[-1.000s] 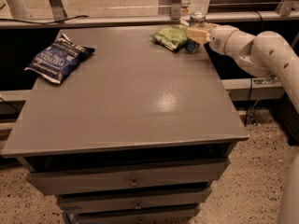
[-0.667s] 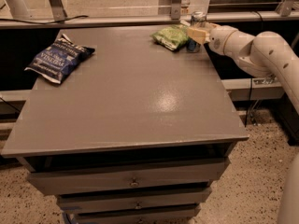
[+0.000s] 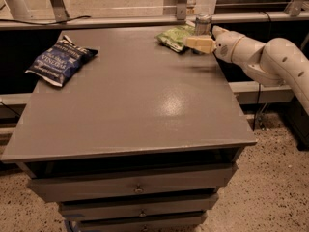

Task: Move redbull can near green jalapeno chip bag

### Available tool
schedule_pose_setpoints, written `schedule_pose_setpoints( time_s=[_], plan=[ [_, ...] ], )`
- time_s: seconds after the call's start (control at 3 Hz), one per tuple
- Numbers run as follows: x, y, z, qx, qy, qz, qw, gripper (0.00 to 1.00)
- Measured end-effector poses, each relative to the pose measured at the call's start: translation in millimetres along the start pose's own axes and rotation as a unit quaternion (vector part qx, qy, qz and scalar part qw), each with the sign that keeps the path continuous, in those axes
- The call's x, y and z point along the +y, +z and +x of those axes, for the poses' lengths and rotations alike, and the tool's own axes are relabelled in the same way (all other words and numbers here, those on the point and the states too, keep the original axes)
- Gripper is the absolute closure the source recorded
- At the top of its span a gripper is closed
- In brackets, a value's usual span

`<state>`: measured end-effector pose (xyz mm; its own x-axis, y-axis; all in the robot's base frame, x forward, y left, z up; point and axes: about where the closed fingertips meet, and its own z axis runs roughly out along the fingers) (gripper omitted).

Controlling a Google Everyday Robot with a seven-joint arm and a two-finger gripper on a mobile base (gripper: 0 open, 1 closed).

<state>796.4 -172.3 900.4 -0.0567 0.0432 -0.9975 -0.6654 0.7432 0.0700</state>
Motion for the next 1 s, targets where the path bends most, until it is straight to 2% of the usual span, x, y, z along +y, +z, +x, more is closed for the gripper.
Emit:
schedule_pose_setpoints(
  time_s=[0.33, 0.67, 1.0],
  plan=[
    [19.2, -21.9, -4.0, -0.007, -0.006, -0.014, 0.9999, 0.0],
    [34.0, -61.9, -16.1, -0.014, -0.032, -0.024, 0.9991, 0.0],
    [45.0, -109.4, -32.0, -0.007, -0.071, -0.046, 0.9964, 0.0]
  ],
)
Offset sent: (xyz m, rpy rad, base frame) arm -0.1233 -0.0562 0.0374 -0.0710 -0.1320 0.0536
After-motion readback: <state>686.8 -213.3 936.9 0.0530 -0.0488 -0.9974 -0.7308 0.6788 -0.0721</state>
